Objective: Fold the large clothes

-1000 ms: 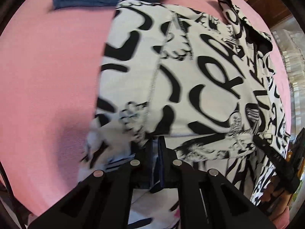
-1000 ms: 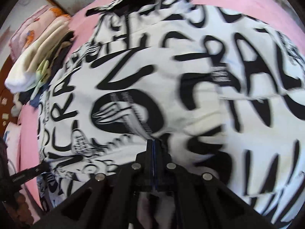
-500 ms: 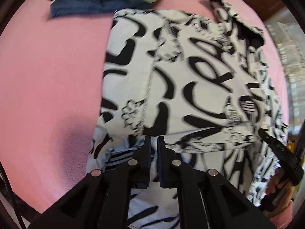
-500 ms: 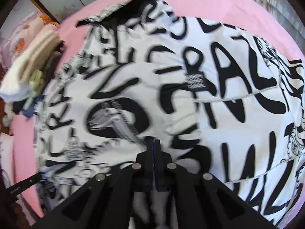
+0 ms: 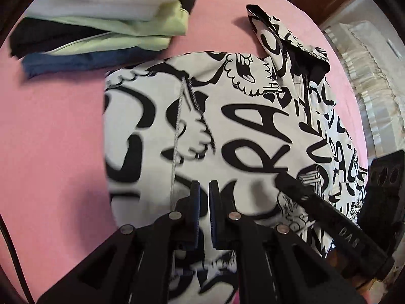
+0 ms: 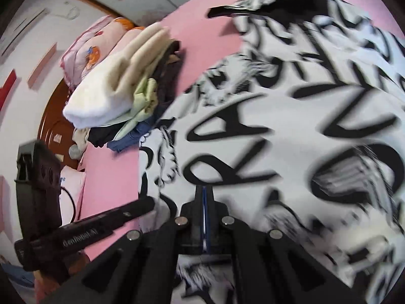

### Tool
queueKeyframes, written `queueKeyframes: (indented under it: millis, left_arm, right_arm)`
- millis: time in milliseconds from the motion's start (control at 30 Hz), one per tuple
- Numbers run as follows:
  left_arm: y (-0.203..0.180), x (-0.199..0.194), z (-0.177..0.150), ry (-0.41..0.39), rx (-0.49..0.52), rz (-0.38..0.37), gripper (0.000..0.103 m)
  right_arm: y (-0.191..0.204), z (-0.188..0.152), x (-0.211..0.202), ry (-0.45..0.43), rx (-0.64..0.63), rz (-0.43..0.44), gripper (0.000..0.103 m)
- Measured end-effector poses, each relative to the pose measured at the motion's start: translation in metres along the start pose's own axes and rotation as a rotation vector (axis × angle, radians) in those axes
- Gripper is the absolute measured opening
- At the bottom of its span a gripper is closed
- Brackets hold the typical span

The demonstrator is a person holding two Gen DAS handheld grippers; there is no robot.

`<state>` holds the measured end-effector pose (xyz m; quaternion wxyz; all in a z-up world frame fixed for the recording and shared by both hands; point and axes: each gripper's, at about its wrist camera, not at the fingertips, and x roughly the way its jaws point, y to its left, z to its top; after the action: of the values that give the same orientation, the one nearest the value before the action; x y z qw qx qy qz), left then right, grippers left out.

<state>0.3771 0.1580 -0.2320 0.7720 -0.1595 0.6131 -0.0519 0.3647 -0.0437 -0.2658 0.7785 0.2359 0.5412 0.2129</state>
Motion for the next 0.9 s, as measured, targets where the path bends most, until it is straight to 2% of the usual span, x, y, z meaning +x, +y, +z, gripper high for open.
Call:
queueKeyframes:
  millis: [100,200,333,433,500,600,733,867,900]
  left_arm:
    - [0.001,0.019,0.018,0.007,0.001,-0.036,0.004]
    - [0.008,0.034,0.031,0.031,-0.039,-0.087,0.004]
    - [0.020,0.042,0.046,0.012,-0.092,-0.088,0.004]
    - [0.033,0.037,0.053,-0.007,-0.125,-0.095,0.004]
    - [0.040,0.034,0.057,-0.014,-0.132,-0.088,0.004]
    - [0.053,0.031,0.062,-0.021,-0.147,-0.058,0.004]
    - [0.070,0.028,0.071,-0.060,-0.180,-0.059,0.004]
    - [0.077,0.032,0.079,-0.075,-0.171,-0.049,0.004]
    - [0.077,0.035,0.081,-0.079,-0.158,-0.035,0.004]
  right_arm:
    - [0.006,0.010,0.021,-0.021,0.004,-0.002,0.000]
    - [-0.003,0.019,0.037,-0.031,0.064,-0.016,0.000]
    - [-0.024,0.029,0.046,-0.041,0.108,-0.069,0.000]
    - [-0.049,0.036,0.036,-0.085,0.178,-0.112,0.000]
    - [-0.069,0.039,0.023,-0.129,0.222,-0.170,0.000]
    - [-0.091,0.041,0.003,-0.178,0.225,-0.268,0.000]
    - [-0.104,0.039,-0.015,-0.187,0.192,-0.348,0.000]
    - [-0.113,0.035,-0.036,-0.215,0.184,-0.534,0.000]
    - [-0.122,0.033,-0.042,-0.219,0.217,-0.521,0.000]
